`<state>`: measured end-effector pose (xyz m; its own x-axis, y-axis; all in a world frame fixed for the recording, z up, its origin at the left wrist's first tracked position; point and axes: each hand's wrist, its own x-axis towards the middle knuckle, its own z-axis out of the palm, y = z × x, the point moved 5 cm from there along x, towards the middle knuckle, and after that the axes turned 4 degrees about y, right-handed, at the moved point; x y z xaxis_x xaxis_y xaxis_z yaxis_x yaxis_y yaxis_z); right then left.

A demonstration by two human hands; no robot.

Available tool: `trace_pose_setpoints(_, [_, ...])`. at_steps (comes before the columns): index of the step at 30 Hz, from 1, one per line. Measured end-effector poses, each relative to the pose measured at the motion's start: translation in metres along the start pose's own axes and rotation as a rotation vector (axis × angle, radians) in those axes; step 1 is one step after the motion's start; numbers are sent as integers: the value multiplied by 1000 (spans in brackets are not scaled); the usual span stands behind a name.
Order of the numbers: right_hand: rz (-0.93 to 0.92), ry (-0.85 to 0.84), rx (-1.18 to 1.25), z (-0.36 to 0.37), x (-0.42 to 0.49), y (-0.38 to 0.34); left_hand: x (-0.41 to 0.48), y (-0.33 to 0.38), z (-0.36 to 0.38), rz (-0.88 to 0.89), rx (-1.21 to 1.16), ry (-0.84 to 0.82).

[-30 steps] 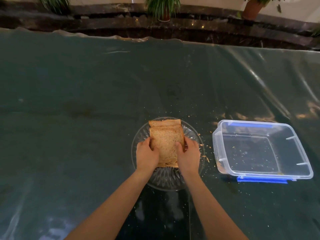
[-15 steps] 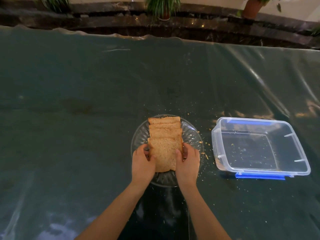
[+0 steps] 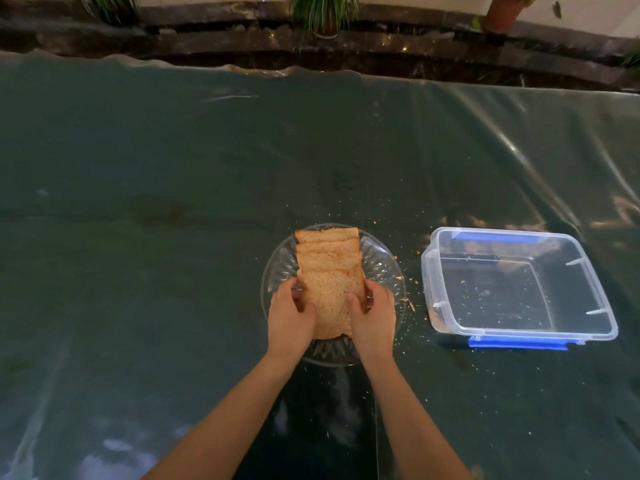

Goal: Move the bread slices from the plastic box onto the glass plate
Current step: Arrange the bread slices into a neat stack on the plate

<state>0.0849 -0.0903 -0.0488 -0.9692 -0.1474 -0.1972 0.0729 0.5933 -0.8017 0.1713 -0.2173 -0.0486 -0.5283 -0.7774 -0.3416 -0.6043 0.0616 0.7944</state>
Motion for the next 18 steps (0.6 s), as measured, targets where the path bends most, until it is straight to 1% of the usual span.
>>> trace_pose_setpoints(10, [3, 0, -25, -2, -3, 5, -3, -6, -1, -27, 0, 11])
trace_pose_setpoints(15, [-17, 53, -48, -4, -7, 2, -5, -6, -3, -19, -16, 56])
trace_pose_setpoints(18, [6, 53, -83, -4, -7, 3, -4, -5, -2, -13, -11, 42])
